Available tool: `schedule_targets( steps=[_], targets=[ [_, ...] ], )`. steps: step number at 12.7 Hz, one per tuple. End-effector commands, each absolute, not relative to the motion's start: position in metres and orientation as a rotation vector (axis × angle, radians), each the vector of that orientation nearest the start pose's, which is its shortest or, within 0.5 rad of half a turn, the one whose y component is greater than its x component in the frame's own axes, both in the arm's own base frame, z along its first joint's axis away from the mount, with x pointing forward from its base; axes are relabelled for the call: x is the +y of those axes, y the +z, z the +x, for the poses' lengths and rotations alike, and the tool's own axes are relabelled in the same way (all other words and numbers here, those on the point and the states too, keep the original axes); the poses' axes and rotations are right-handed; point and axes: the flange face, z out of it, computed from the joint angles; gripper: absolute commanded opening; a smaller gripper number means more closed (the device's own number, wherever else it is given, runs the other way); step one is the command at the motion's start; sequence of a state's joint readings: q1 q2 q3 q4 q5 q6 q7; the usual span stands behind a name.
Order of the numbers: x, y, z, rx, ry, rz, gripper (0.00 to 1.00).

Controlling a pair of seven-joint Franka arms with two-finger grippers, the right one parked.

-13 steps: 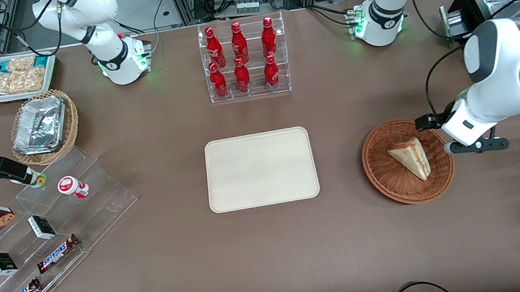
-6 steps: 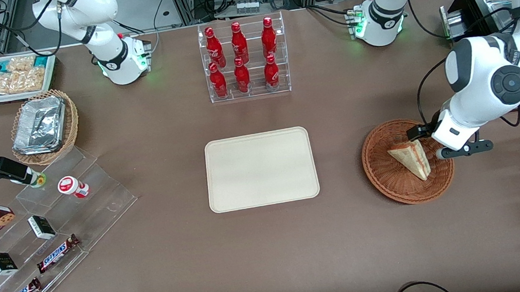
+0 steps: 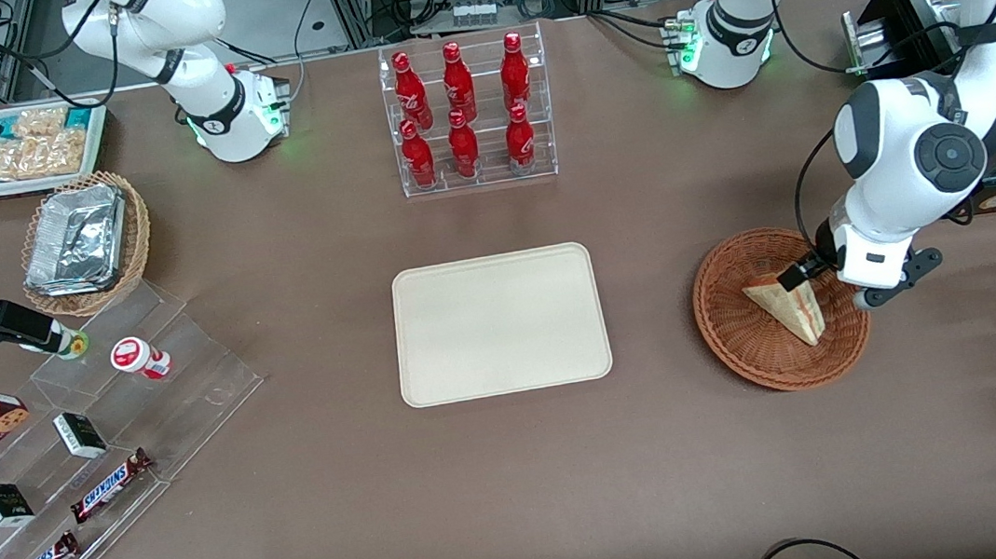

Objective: Place sandwich from basket to tray
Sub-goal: 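Lower the open left gripper around the wrapped sandwich and close it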

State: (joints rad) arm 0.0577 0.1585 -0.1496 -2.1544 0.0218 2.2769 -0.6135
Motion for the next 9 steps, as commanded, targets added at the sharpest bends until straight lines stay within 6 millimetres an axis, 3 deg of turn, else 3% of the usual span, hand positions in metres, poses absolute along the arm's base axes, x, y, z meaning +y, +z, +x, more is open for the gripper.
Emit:
schedule_targets(
  steps=[1,9],
  targets=[
    [-0.048,0.324,0.548,-0.965,0.01,-3.002,1.0],
    [-0.05,0.285,0.553,-0.984,0.033,-3.005,1.0]
  ],
)
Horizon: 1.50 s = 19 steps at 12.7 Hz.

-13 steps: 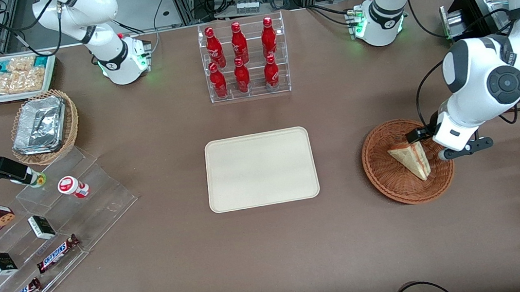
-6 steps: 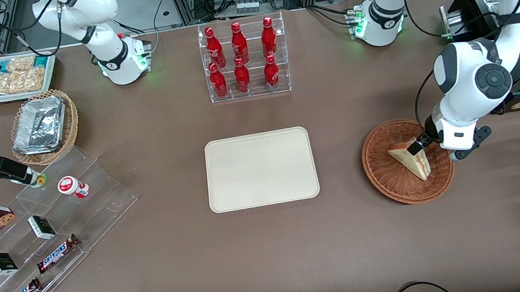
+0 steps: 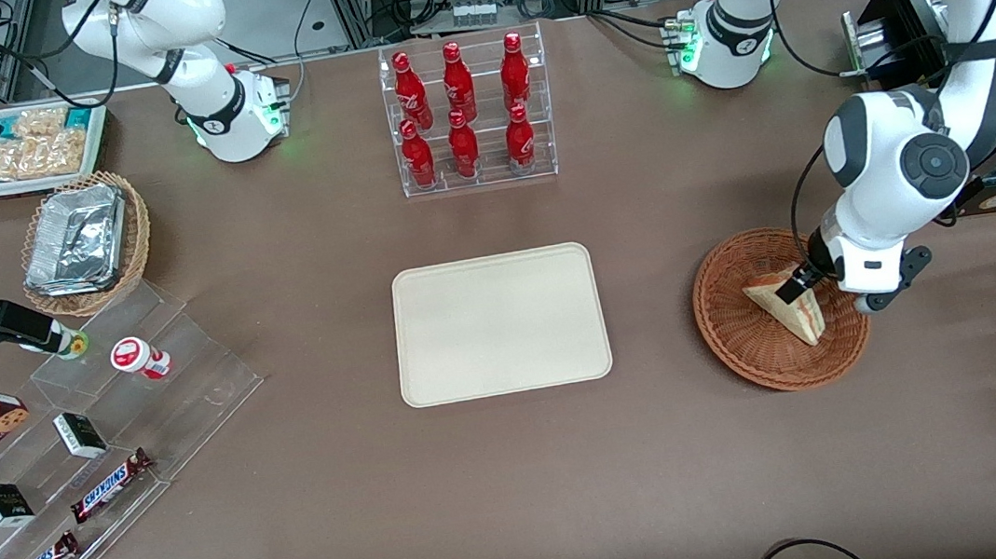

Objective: Place sandwich from basket to tray
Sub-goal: 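Lower the open left gripper around the wrapped sandwich and close it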

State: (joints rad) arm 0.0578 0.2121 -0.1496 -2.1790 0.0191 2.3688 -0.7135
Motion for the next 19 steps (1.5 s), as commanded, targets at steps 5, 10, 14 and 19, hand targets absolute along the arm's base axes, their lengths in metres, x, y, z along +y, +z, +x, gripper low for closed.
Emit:
schedule_targets(
  steps=[5,10,14,19],
  targets=[
    [-0.05,0.264,0.553,-0.986,0.047,-3.007,1.0],
    [-0.05,0.254,0.551,-1.022,0.086,-2.985,0.06],
    [-0.05,0.258,0.55,-1.013,0.099,-2.982,0.0],
    [-0.073,0.312,0.568,-0.929,0.194,-2.97,0.0]
  ],
)
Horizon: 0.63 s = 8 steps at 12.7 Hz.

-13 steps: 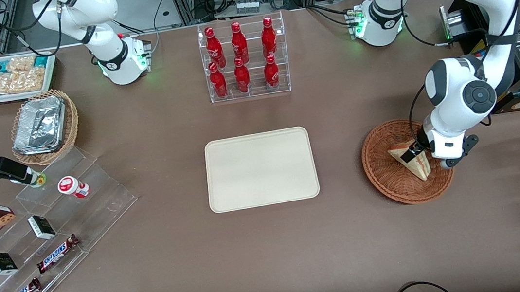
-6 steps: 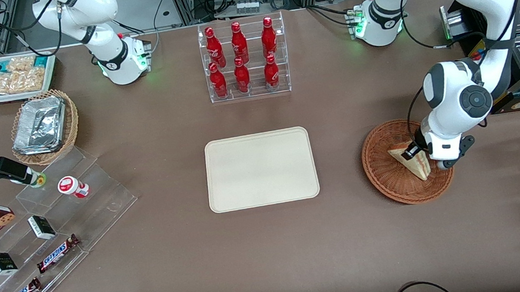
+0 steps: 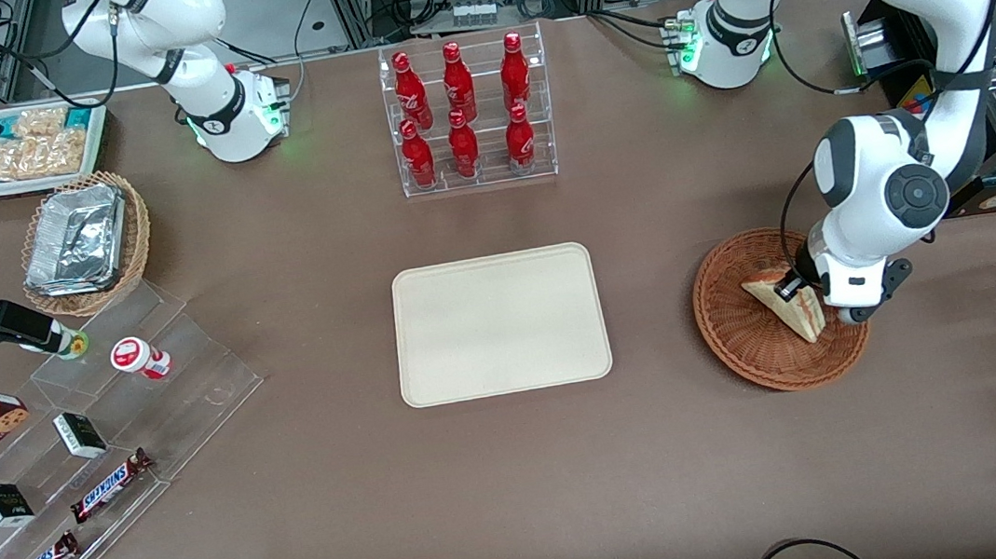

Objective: Place sandwich from basket to tray
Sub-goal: 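Lift the sandwich and carry it with the left gripper over the tray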

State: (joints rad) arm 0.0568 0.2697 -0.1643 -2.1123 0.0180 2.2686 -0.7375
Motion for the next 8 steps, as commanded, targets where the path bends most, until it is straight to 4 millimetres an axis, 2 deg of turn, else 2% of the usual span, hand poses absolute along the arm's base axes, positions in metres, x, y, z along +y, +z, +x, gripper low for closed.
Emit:
schedule_targets(
  steps=[1,2,4,8],
  targets=[
    [-0.092,0.325,0.572,-0.877,0.22,-2.983,0.0],
    [-0.109,0.339,0.576,-0.816,0.238,-2.997,0.0],
    [-0.151,0.349,0.573,-0.672,0.269,-3.024,0.0],
    [-0.235,0.35,0.551,-0.391,0.248,-3.074,0.0]
  ],
)
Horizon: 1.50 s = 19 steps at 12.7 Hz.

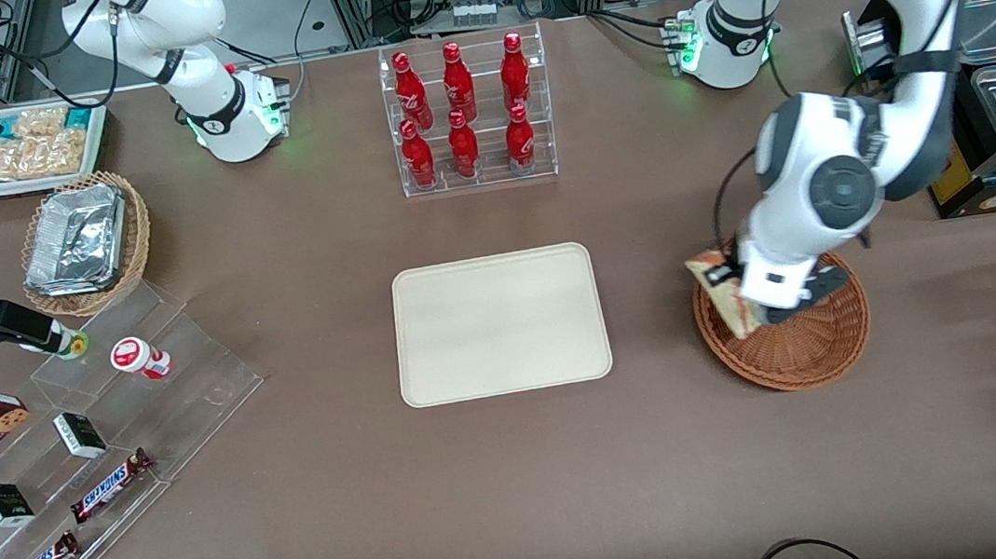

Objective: Place sandwich from basket to tray
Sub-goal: 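Lift the sandwich and carry it with the left gripper over the tray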

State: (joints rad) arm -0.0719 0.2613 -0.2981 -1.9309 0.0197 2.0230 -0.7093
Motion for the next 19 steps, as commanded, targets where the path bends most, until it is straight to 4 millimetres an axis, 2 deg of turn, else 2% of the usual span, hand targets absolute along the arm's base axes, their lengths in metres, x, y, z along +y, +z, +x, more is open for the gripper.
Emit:
schedule_targets(
  steps=[1,5,10,15,18,19],
  targets=[
    [-0.258,0.347,0.55,-0.343,0.251,-3.085,0.0],
    [-0.347,0.33,0.544,-0.177,0.231,-3.098,0.0],
    [-0.45,0.305,0.533,-0.251,0.151,-3.088,0.0],
    [-0.515,0.273,0.521,-0.288,0.152,-3.111,0.0],
    [-0.542,0.256,0.513,-0.271,0.123,-3.109,0.0],
    [-0.544,0.252,0.513,-0.272,0.129,-3.106,0.0]
  ],
)
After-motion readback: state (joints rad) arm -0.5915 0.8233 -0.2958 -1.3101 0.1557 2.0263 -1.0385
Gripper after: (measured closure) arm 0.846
